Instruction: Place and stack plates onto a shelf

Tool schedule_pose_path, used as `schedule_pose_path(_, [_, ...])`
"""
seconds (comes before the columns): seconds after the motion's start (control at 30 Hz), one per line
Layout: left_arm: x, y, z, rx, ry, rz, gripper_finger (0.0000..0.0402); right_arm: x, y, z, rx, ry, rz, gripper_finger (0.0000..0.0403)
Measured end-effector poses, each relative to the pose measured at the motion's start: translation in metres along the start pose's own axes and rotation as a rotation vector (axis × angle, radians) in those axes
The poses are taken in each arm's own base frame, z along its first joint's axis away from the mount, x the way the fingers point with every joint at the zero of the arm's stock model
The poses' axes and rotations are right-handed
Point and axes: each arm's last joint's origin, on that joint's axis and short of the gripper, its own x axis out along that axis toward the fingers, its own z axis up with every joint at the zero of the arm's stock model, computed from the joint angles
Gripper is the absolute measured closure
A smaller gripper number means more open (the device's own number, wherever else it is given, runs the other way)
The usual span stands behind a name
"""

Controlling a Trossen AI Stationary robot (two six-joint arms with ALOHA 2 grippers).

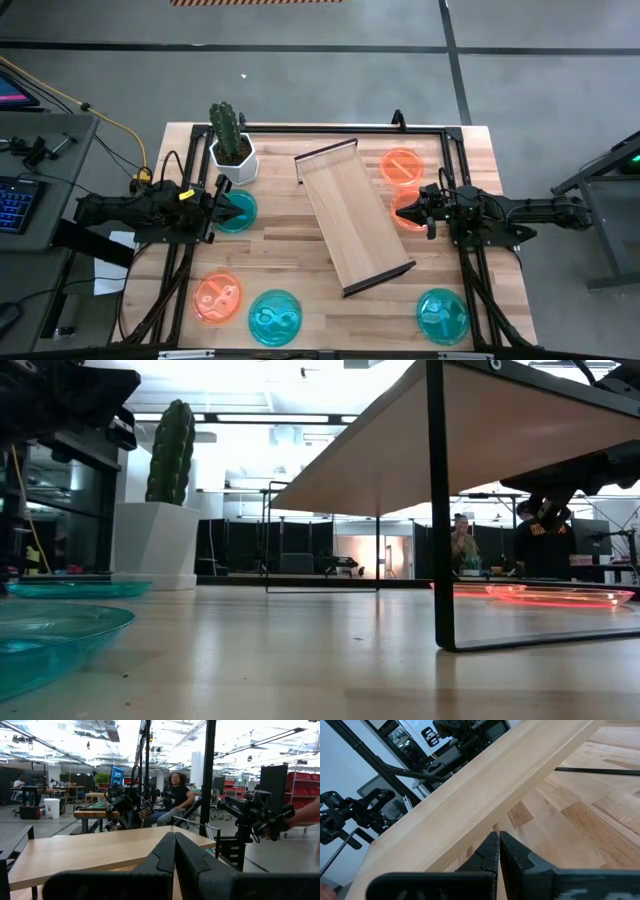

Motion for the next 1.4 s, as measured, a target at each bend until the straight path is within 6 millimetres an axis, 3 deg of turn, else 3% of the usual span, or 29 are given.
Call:
schedule_pose_path(0.17, [0.0, 0.0, 0.0, -0.001, 0.0, 0.0, 0.0401, 0.0, 0.001, 0.003, 0.047, -0.048, -0.017, 0.0402])
schedule_pose_path(0.37, [0.0, 0.0, 0.0, -0.001, 0.0, 0.0, 0.0401, -0.009, 0.012, 0.036, 0.562, -0.518, 0.071, 0.0402])
schedule_pose_path(0.47, [0.0, 0.0, 0.0, -0.001, 0.0, 0.0, 0.0401, -0.015, 0.012, 0.045, 0.63, -0.726, 0.02, 0.0402])
schedule_pose_path(0.57, [0.0, 0.0, 0.0, 0.0, -0.001, 0.0, 0.0401, -0.017, 0.012, 0.049, 0.65, -0.801, -0.016, 0.0402])
schedule_pose_path(0.7, [0.0, 0.0, 0.0, 0.0, -0.001, 0.0, 0.0402, -0.013, 0.025, 0.073, 0.545, -0.678, -0.113, 0.0402])
schedule_pose_path(0.83, [0.0, 0.0, 0.0, 0.0, 0.0, 0.0, 0.0401, -0.003, 0.028, 0.105, 0.429, -0.464, -0.484, 0.0399])
schedule_pose_path(0.97, [0.0, 0.0, 0.0, 0.0, 0.0, 0.0, 0.0401, 0.007, 0.008, 0.121, 0.424, -0.19, -0.85, 0.0368])
schedule_pose_path(1.07, [0.0, 0.0, 0.0, 0.0, 0.0, 0.0, 0.0401, 0.016, -0.02, 0.117, 0.514, -0.011, -0.997, 0.0322])
schedule_pose_path(1.2, [0.0, 0.0, 0.0, 0.0, 0.0, 0.0, 0.0402, 0.017, -0.056, 0.098, 0.708, 0.134, -1.199, 0.0254])
schedule_pose_path(1.4, [0.0, 0.0, 0.0, 0.0, 0.0, 0.0, 0.0401, 0.014, -0.076, 0.084, 0.871, 0.185, -1.385, 0.0192])
